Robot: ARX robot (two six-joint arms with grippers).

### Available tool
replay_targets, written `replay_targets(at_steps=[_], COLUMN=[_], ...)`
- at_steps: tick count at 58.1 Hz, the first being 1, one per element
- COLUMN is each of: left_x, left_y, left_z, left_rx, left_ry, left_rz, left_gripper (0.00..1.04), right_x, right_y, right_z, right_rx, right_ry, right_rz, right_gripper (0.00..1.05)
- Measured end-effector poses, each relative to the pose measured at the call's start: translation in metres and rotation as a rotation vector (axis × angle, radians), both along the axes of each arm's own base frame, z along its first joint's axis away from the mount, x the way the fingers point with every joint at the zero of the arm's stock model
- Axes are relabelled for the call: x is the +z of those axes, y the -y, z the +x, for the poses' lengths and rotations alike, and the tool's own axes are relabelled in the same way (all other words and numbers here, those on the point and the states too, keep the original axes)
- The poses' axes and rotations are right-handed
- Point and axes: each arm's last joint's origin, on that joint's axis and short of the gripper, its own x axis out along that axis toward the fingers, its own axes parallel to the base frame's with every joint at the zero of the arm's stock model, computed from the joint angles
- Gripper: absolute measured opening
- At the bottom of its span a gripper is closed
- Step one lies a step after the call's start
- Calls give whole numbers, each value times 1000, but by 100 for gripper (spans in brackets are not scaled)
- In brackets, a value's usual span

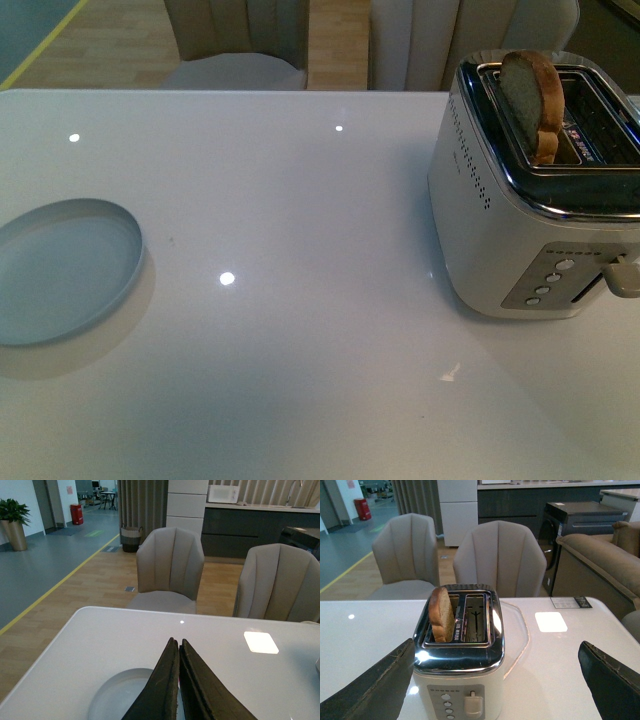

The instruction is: Left arm holds plate, right arm toasts bread

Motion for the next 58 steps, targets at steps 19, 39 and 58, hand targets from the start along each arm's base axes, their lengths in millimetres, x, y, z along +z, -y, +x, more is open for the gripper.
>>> replay_targets(at_steps=[19, 39, 58], left_x=[-3, -3, -3], left_y=[0, 0, 0], left_z=[-11, -11, -11], left_rx=[0, 0, 0], left_ry=[-5, -5, -5], left_rz=[2, 3, 4], left_gripper=[3, 43, 99], right_x=[0, 0, 0], right_y=[0, 0, 0], right_z=[0, 0, 0], right_rx=[0, 0, 0], right_ry=[0, 0, 0], right_rz=[0, 0, 0], right_gripper=[96, 96, 96])
